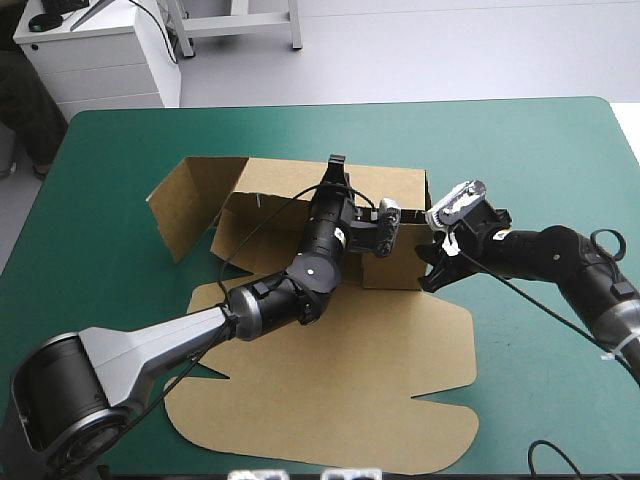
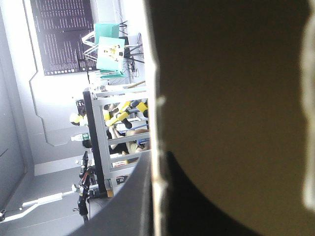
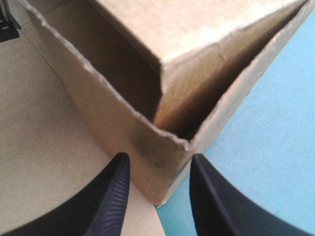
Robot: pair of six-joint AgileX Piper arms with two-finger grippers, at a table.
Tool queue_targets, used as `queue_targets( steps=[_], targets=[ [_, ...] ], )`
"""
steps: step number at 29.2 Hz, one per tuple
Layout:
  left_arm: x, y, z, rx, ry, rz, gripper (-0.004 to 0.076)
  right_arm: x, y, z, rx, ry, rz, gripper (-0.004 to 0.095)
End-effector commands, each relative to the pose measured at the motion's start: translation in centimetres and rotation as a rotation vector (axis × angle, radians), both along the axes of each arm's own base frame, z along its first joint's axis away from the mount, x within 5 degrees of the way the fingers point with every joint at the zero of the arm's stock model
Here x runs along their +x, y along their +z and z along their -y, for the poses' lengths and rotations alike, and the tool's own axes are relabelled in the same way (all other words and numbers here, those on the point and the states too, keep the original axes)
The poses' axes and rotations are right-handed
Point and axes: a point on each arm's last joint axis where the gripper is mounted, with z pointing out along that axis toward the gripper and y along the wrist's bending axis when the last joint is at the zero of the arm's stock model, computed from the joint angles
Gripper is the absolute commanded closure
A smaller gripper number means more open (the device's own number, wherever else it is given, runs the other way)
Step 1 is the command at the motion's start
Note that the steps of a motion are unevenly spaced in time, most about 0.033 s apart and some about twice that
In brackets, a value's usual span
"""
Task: Fold the box
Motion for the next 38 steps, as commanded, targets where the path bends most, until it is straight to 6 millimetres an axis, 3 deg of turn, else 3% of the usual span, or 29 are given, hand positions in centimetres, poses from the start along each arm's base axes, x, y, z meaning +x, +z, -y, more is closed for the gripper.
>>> queue_targets(
  steps=[1,12,14,18,30,34,38],
  targets=[
    [-0.4,2.8,-0.3,-0.043,0.000,0.073,0.0731,1.2,1.0,-0.3,0.100,-0.068,0.042,0.0531],
    [-0.5,2.7,-0.1,-0.055,-0.025,0.061,0.0731,3.8,0.7,0.2,0.192,-0.261,0.141,0.0541],
    [-0.5,2.7,0.0,-0.062,-0.039,0.055,0.0731,3.9,0.8,0.3,0.190,-0.278,0.158,0.0610],
    [-0.5,2.7,0.1,-0.062,-0.041,0.054,0.0731,3.9,0.8,0.3,0.192,-0.274,0.152,0.0924],
    [-0.3,2.9,-0.6,-0.127,0.054,0.062,0.0720,3.8,0.7,0.2,0.187,-0.263,0.146,0.0907],
    [-0.3,2.9,-0.6,-0.152,0.056,0.059,0.0619,3.8,0.7,0.2,0.197,-0.271,0.139,0.0907],
    [-0.3,3.1,-0.5,-0.171,0.048,0.084,0.0384,3.9,0.8,0.3,0.206,-0.291,0.142,0.0907]
  ],
)
